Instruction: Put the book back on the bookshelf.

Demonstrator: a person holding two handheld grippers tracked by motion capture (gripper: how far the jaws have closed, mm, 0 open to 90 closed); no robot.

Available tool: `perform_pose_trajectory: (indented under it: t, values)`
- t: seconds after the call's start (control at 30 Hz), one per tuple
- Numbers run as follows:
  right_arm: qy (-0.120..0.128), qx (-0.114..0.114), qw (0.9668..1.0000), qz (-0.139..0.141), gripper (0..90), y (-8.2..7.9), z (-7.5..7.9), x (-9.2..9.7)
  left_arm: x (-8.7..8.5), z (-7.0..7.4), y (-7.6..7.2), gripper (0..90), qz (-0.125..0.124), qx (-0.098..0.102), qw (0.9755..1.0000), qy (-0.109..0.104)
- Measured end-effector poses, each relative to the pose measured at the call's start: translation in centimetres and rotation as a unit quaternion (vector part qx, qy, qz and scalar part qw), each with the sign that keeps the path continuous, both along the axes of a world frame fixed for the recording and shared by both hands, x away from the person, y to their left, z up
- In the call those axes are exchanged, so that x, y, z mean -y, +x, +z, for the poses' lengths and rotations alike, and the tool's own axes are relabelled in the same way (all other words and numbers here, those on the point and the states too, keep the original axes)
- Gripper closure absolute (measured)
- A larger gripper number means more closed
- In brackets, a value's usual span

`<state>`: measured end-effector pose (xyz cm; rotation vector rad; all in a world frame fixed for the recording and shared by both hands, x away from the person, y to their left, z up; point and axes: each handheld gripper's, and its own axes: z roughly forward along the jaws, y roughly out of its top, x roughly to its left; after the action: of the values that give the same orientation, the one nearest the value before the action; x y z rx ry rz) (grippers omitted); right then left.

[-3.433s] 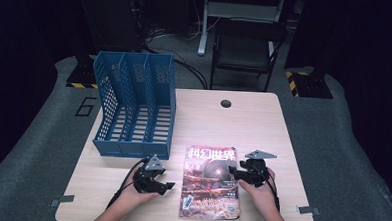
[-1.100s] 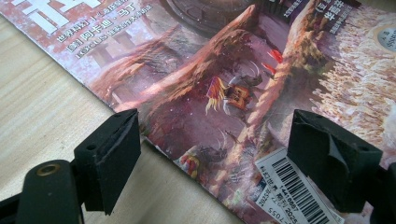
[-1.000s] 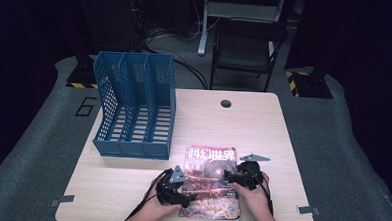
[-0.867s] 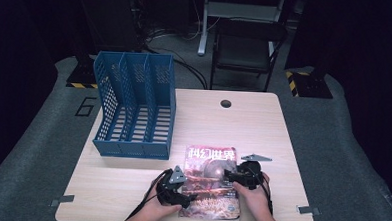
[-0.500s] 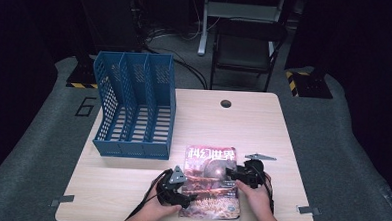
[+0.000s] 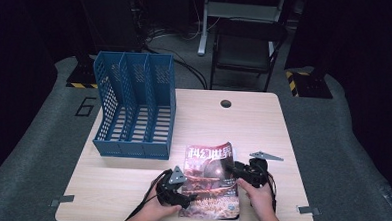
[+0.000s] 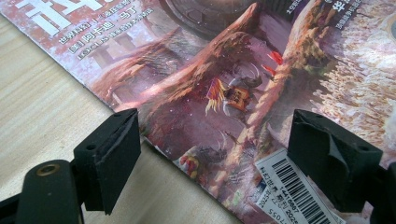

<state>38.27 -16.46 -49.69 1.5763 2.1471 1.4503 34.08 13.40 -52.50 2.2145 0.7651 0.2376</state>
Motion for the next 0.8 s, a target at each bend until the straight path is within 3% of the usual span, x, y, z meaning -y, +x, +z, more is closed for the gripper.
perform_pose_trajectory:
  t: [0.07,0.37,0.8]
  values:
    - [0.006,-0.015,0.9999,-0.003,50.4,-0.2,0.1,-0.1,0.0,0.0,0.0,17.2,0.001,0.001,1.0000,-0.001]
    - [-0.012,-0.035,0.9993,0.008,50.3,0.0,-0.6,-0.4,0.0,-0.1,-0.1,17.2,0.003,0.003,1.0000,-0.007]
    - [-0.043,-0.041,0.9981,0.017,48.3,1.3,-1.8,-1.2,-0.1,-0.1,-0.1,17.2,-0.004,-0.001,1.0000,-0.006]
